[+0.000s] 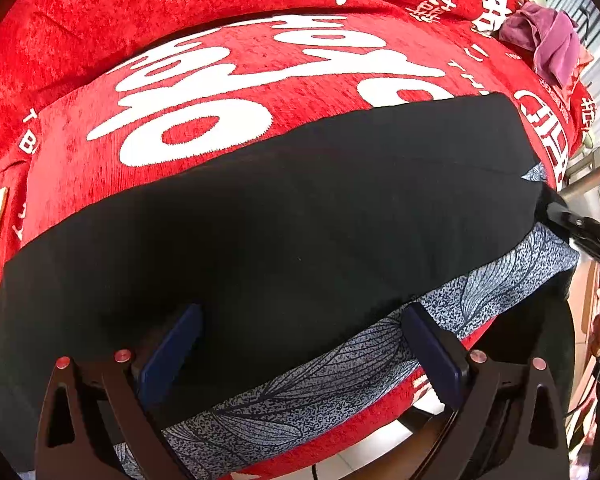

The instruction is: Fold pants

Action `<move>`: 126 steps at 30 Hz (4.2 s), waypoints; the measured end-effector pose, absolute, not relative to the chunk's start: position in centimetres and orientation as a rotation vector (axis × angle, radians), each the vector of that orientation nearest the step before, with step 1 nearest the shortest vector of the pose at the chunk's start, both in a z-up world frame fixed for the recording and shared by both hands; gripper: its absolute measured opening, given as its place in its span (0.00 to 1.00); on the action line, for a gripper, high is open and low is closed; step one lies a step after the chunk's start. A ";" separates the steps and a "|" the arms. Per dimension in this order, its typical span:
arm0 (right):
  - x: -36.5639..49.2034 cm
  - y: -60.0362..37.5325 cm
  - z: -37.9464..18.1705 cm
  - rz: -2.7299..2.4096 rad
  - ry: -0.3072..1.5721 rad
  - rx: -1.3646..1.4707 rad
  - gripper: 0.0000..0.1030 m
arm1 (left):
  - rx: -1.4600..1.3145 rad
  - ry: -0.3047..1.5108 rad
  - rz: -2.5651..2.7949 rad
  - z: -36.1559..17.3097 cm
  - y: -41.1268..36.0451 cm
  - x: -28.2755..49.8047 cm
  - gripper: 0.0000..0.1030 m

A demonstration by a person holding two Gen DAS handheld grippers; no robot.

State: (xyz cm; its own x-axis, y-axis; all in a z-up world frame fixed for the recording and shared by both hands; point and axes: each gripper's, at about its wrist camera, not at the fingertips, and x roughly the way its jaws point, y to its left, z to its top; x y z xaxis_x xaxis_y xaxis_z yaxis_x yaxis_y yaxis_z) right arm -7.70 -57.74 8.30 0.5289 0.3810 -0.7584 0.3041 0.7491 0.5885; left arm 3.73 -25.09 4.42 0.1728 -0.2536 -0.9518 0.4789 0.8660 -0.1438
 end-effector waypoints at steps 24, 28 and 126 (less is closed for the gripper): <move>2.6 -59.0 9.9 -0.188 1.108 0.356 0.19 | 0.241 1.298 -0.509 4.2 -25.7 3.1 0.97; -1.1 -57.9 15.8 -0.269 0.929 0.338 0.34 | 0.134 1.312 -0.505 4.9 -24.5 3.5 0.97; 0.3 -37.7 12.8 0.087 1.122 -0.002 0.95 | -0.230 1.189 0.300 4.6 4.5 -2.3 0.99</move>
